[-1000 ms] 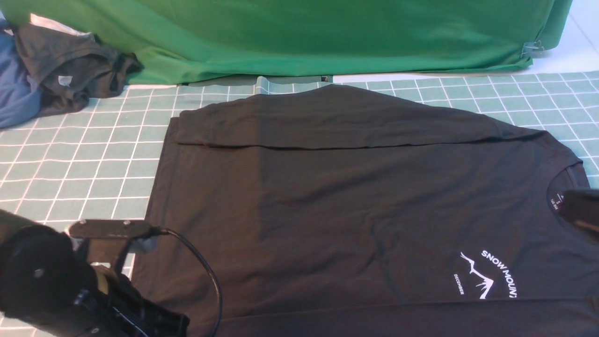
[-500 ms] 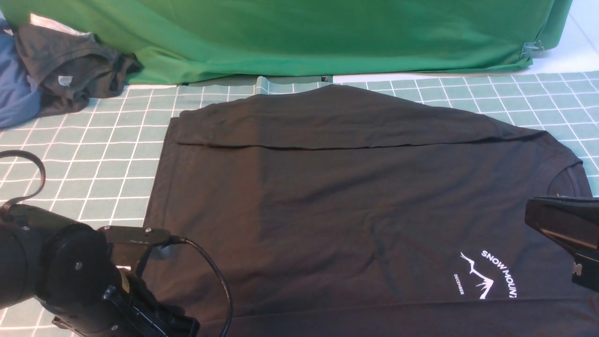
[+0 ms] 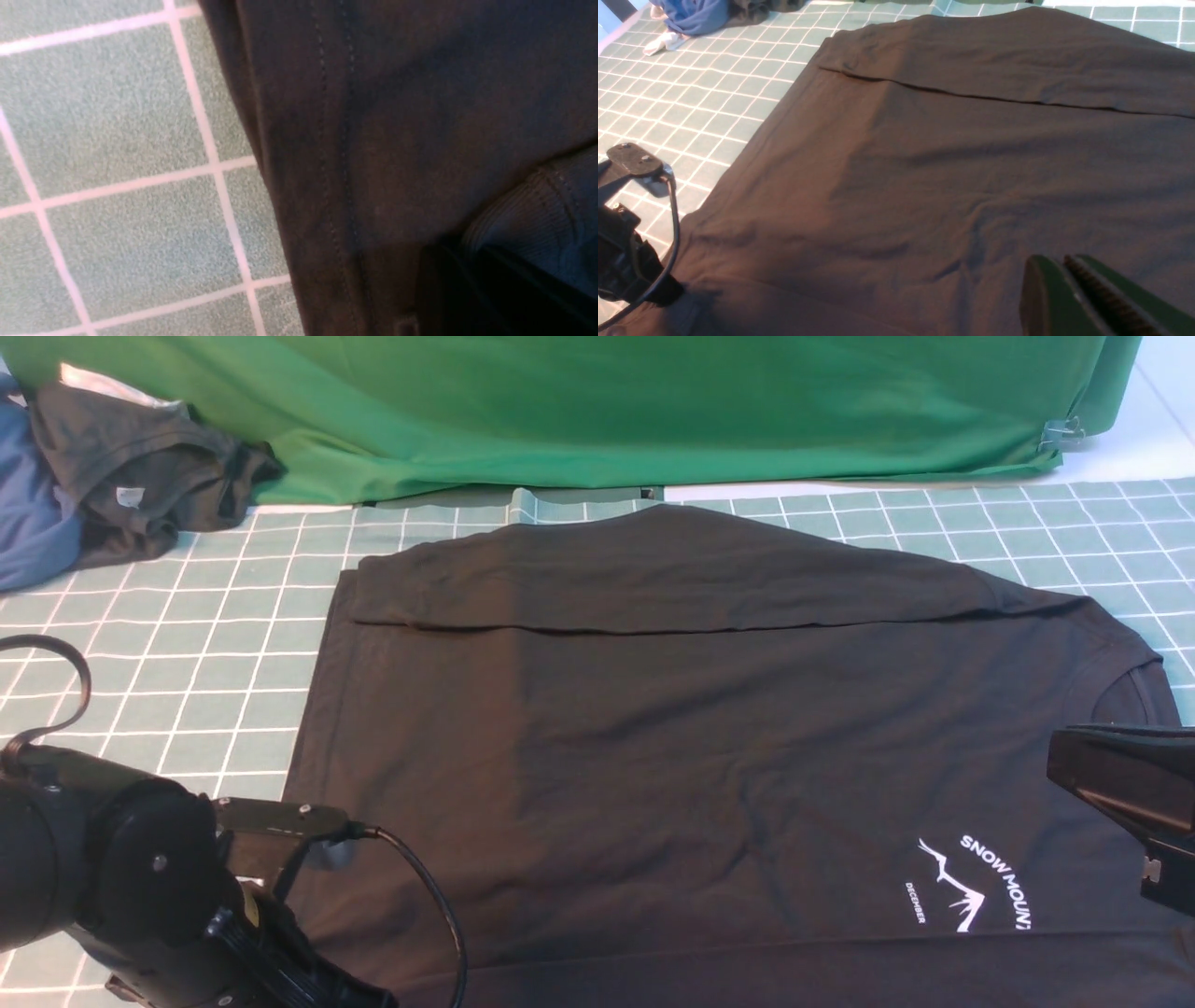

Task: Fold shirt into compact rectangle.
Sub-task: 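Grasp the left edge of the dark T-shirt lying flat on the table, then fold the left side of the black T-shirt inward over its body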

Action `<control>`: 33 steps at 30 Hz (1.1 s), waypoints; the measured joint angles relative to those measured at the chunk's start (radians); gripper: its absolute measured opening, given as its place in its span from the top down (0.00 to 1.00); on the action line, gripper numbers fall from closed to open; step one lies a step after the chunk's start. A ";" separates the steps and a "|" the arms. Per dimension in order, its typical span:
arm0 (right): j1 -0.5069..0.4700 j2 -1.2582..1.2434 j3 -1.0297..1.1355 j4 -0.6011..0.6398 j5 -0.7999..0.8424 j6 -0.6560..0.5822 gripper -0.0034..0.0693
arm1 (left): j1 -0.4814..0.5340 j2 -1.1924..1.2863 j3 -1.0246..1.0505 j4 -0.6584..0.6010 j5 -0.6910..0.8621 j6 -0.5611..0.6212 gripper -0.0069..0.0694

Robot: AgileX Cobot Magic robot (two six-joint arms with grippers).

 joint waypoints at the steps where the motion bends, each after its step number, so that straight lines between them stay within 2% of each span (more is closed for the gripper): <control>1: 0.000 0.000 0.000 0.000 0.000 0.000 0.90 | 0.000 0.000 -0.005 0.000 0.010 0.005 0.89; 9: 0.000 0.000 0.000 0.000 -0.002 0.000 0.89 | -0.001 -0.105 -0.142 0.031 0.163 0.036 0.90; 15: 0.000 0.000 0.000 0.000 -0.006 0.000 0.87 | -0.001 -0.205 -0.261 0.057 0.182 0.036 0.90; 17: 0.000 0.000 0.000 0.000 -0.006 0.000 0.87 | -0.001 -0.215 -0.328 0.114 0.186 0.025 0.90; 21: 0.000 0.000 0.000 0.000 -0.007 0.000 0.87 | 0.012 -0.180 -0.413 0.217 0.187 -0.017 0.90; 33: 0.000 0.000 0.000 0.000 -0.014 0.000 0.83 | 0.128 0.066 -0.530 0.267 0.097 -0.008 0.90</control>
